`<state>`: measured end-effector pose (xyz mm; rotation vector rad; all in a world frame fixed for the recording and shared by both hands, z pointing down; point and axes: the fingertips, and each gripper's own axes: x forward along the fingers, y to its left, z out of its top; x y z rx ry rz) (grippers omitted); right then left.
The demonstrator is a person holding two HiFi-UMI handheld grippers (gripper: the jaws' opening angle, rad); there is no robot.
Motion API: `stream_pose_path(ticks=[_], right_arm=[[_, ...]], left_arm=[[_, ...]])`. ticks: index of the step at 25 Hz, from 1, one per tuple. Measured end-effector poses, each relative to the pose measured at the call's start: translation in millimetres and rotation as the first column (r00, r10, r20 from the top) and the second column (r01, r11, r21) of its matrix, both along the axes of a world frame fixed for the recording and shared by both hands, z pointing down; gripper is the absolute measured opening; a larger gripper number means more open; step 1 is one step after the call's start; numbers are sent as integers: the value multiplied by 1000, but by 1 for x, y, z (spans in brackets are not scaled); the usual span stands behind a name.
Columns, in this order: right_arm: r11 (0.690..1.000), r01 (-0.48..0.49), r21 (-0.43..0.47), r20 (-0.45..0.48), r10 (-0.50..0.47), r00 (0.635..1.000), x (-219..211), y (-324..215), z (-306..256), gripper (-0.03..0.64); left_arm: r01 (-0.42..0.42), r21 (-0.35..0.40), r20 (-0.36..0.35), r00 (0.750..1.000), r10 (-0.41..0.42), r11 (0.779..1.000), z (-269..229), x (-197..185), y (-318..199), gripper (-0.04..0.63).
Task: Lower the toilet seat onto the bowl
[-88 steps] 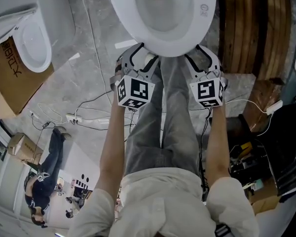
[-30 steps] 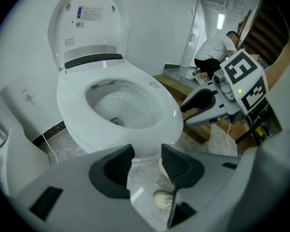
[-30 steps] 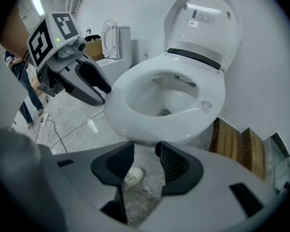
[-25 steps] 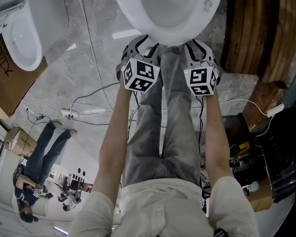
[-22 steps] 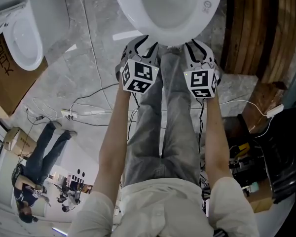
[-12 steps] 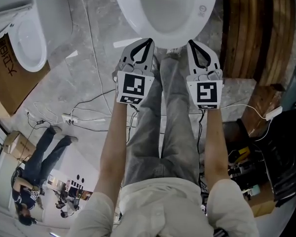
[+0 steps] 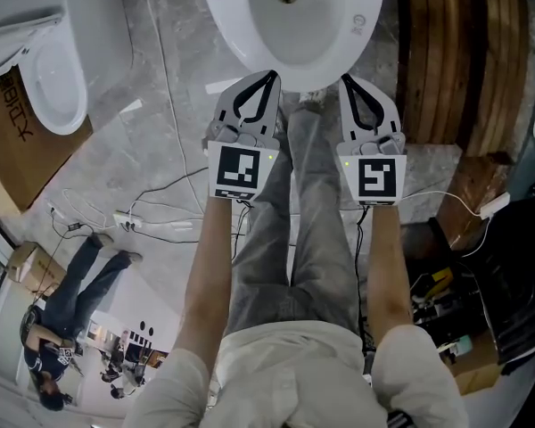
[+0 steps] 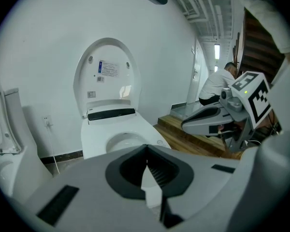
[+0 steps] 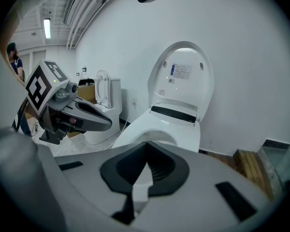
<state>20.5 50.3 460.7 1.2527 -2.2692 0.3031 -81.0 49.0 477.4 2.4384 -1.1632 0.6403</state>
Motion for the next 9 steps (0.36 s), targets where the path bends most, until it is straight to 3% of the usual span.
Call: stream_pose_path(ticks=[9], right_arm=[[1000,11,2,-10,-11,1000,-5,-9,3,6]], left_arm=[[18,6,-13,1000,-18,1000,3,-1,-8,12]])
